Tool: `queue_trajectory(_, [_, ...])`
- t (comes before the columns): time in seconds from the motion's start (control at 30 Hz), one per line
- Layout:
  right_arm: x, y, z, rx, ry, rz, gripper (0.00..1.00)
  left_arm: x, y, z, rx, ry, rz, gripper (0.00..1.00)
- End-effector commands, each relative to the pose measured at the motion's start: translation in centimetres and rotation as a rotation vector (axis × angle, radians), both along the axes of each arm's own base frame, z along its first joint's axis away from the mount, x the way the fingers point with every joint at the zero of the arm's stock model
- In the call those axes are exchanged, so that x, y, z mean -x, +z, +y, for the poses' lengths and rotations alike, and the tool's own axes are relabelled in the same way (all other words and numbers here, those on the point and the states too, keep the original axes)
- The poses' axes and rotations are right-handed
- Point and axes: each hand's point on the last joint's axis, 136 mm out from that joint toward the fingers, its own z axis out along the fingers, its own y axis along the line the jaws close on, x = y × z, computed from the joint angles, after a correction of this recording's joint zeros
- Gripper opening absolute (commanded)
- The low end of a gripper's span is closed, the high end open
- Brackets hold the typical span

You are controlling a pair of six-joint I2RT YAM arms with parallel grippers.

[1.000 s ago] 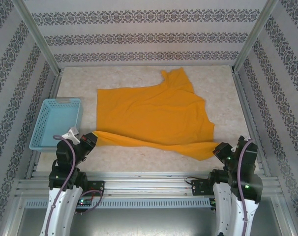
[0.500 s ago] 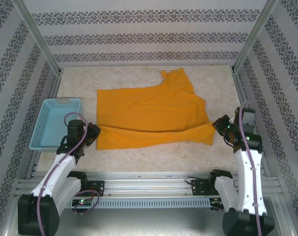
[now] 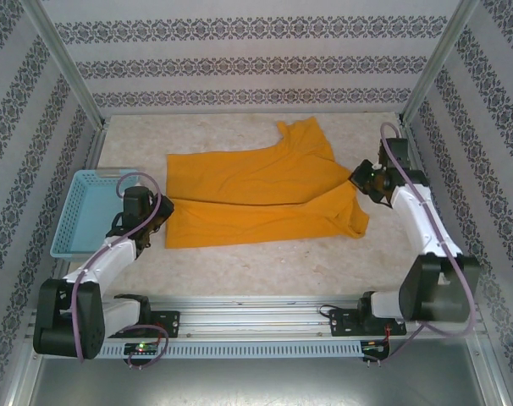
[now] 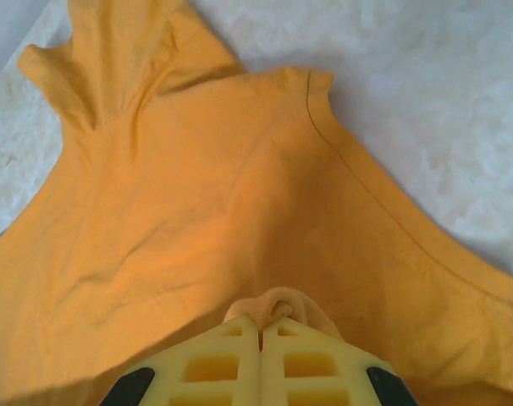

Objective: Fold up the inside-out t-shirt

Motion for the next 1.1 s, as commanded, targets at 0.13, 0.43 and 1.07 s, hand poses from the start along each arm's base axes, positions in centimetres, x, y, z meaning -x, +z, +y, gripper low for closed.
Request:
queue_trajectory(0.13, [-4.3,-0.8,0.2,0.074,0.049,-0.006,0.1,-2.3,0.5,0.7,-0.068,0.02,-0.032,0.1])
queue_trajectory(0.43, [-4.2,0.1,-1.1,0.178,0.063,0.023,0.68,-2.8,3.9,2.1,-0.156,0.05,0.057,0.48])
queue_trajectory(1.07, [6.5,-11.4,4.6,0.124,0.15,0.241,0.7,1.3,-6.9,-8.8,-0.088,-0.293,0.306,0.57])
